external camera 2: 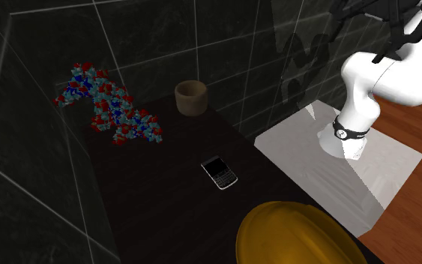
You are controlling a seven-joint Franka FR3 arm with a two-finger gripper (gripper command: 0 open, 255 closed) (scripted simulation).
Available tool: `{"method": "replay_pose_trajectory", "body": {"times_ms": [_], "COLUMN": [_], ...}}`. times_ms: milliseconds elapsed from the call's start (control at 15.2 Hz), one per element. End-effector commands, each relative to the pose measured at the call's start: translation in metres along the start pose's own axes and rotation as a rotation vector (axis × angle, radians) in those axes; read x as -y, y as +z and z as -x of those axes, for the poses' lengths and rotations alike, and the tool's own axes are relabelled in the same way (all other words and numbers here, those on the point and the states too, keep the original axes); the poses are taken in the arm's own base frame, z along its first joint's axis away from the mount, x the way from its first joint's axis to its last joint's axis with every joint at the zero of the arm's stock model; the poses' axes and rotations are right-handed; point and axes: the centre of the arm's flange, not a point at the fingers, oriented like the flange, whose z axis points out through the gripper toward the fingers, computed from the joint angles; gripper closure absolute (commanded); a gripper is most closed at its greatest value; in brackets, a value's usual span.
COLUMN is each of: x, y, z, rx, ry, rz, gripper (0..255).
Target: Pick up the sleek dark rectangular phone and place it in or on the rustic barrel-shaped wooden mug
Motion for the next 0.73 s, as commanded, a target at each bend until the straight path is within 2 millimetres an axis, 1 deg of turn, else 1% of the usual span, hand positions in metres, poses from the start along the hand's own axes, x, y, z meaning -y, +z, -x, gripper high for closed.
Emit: {"method": "replay_pose_trajectory", "body": {"times_ms": [0,330,660], "x": [0.0,0.021,0.03], "y": [0.0,0.056,0.112], "z": [0.0,-0.035,-0.073], "rx": [0.0,0.014,0.027], "ry": [0.0,0.238,0.476], "rz": [0.0,0.04,0.081], "gripper": [0,0,0]}}
